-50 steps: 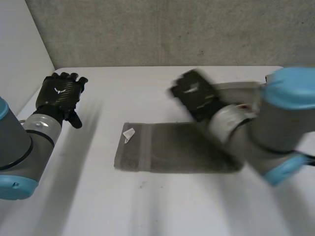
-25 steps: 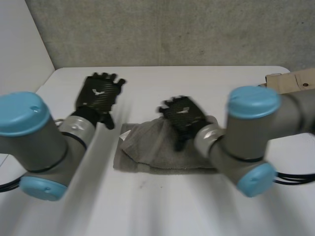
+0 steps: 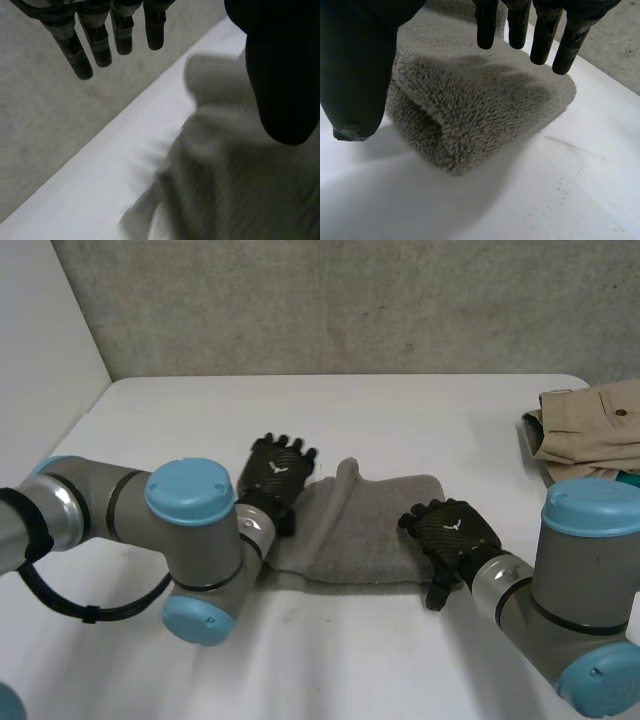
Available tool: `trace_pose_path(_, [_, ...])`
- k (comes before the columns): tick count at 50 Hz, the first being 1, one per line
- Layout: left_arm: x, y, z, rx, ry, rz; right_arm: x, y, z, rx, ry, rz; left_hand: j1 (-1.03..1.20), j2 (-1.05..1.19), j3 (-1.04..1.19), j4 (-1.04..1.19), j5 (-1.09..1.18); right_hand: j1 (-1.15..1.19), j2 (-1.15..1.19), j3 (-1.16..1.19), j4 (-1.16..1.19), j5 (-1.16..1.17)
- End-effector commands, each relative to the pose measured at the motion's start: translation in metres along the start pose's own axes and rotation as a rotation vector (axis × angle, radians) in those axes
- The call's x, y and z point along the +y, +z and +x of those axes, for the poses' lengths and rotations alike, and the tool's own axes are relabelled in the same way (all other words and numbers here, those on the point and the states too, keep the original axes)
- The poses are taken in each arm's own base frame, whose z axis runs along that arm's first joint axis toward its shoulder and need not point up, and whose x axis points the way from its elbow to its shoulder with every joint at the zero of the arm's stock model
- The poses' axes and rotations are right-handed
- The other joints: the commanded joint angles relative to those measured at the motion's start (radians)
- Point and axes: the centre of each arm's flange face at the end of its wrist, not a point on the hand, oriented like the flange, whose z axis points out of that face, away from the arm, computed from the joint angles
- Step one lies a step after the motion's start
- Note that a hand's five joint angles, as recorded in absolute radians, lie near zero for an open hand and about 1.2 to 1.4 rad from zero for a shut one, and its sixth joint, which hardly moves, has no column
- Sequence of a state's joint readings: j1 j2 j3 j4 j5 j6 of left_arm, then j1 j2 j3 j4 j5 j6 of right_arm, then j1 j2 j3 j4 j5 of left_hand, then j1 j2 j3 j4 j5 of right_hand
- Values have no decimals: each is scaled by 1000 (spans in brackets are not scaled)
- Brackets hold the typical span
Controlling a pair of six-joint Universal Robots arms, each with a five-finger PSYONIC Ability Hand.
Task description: Fold the laundry.
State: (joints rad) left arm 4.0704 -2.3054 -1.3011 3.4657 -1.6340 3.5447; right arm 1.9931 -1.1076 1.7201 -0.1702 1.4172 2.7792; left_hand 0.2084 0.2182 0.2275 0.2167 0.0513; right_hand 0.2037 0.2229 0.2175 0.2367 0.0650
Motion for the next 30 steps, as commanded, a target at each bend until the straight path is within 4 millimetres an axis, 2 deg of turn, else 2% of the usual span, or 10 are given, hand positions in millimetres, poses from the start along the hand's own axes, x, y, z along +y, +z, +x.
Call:
trace_pose_path(1, [29,-6,-23,-118,149,-142,1,-1,-1,-2,-22,-4,79,69,59,70,61,78,59,64,45,42])
trace_pose_path(6, [40,-21,-23,-131,178,-209,-1,-3,-1,1,-24,5,79,69,59,70,61,84,65,70,51,48])
trace_pose_path(10, [36,-37,-26,-136,190,-225,-2,-2,0,4,-25,9,79,69,59,70,61,181,161,167,148,145])
trace_pose_path(16, [15,-60,-26,-127,188,-189,-4,-1,1,11,-27,30,37,28,18,29,20,272,252,258,239,236])
trace_pose_path(23, [0,-68,-20,-120,182,-145,-4,2,1,16,-31,42,14,4,-5,6,-4,368,349,355,336,333])
trace_pose_path(27, [-1,-68,-20,-121,181,-143,-4,6,1,18,-33,65,11,1,-8,3,-6,615,595,601,582,579])
trace_pose_path(30, [-1,-68,-21,-123,180,-143,0,10,0,16,-37,63,5,-5,-14,-3,-12,1156,1137,1143,1123,1121])
